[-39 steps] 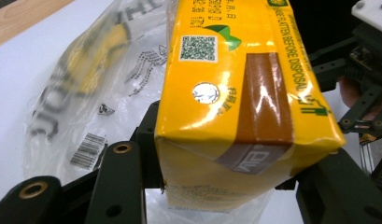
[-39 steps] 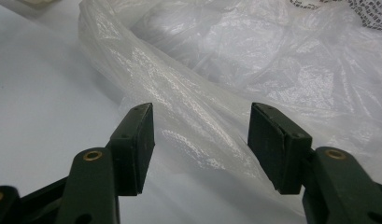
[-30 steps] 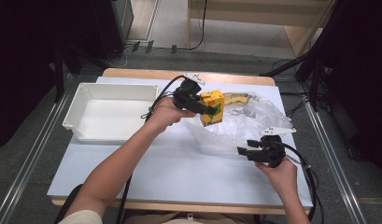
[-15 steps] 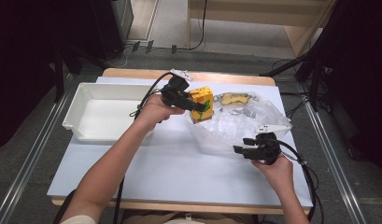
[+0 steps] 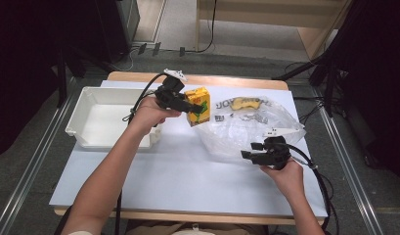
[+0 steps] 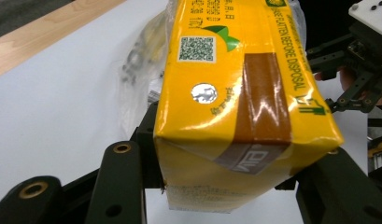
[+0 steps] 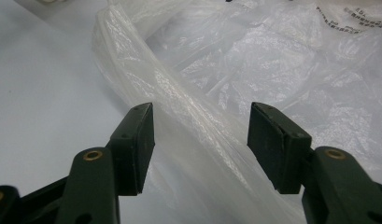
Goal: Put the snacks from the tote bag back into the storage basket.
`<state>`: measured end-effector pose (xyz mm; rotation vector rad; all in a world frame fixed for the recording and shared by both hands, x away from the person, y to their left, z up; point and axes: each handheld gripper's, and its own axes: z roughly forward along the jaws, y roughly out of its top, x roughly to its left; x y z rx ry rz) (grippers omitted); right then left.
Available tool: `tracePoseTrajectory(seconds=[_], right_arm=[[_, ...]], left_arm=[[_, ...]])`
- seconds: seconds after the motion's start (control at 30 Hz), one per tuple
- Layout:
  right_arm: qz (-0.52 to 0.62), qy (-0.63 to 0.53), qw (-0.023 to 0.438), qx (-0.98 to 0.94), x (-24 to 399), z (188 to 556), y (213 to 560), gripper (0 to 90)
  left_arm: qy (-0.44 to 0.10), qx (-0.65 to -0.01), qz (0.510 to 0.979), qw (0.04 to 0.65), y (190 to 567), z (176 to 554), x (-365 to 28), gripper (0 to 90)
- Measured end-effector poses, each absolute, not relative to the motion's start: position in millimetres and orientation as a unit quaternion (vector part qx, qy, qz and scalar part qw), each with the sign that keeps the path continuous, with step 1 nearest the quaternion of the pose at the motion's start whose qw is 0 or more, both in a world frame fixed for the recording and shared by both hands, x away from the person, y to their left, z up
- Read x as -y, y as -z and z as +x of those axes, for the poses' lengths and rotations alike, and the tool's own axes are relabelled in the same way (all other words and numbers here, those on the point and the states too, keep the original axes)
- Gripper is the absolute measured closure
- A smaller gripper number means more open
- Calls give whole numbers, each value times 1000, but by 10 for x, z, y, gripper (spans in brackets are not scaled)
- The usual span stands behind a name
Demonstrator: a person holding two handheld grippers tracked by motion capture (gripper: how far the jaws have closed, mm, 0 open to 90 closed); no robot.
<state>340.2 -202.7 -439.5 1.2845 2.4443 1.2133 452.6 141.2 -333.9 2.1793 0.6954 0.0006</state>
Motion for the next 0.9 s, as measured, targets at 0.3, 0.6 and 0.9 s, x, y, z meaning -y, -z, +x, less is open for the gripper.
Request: tracePoseTrajectory(seconds=[0.3,0.6,0.9], right_arm=[[420,-398,62,-813,2018,3426,4393,423],[420,-398,59,-813,2019,3440,4394,423],[419,-396,57,-815,2020,3442,4399,423]], left_arm=[[-6,-290,863,414,3298,4536,-1587,518],[-7,-299,861,411,3276,4553,-1712,518],[-22,-310,860,405,3245,4590,-1851,518]])
